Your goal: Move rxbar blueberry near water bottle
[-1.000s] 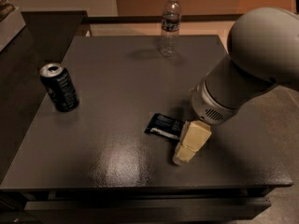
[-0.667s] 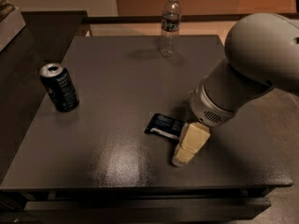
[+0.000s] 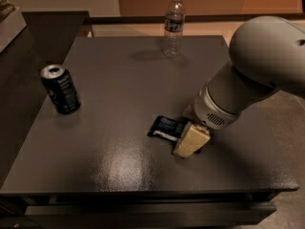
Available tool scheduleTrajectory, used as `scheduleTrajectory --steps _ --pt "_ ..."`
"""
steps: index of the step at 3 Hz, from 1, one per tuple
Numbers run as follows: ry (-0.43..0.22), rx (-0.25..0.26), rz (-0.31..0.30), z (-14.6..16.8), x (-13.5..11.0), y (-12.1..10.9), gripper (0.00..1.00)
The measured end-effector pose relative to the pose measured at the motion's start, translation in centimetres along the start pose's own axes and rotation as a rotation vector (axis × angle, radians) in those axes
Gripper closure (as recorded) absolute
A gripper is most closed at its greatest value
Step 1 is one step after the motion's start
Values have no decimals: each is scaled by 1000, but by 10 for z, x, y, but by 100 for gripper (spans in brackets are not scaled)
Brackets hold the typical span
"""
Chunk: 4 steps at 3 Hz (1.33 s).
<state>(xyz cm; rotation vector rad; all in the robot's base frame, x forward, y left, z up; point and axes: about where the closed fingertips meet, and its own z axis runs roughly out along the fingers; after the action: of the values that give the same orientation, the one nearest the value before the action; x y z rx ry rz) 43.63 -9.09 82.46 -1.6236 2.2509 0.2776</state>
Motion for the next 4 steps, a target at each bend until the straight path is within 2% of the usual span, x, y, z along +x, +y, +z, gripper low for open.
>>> scheduleTrajectory --steps 2,3,4 --pt "-8 -7 6 -6 -1 -1 88" --pt "-15 19 9 -22 -4 -10 100" --pt "-15 69 22 -42 -6 -35 100"
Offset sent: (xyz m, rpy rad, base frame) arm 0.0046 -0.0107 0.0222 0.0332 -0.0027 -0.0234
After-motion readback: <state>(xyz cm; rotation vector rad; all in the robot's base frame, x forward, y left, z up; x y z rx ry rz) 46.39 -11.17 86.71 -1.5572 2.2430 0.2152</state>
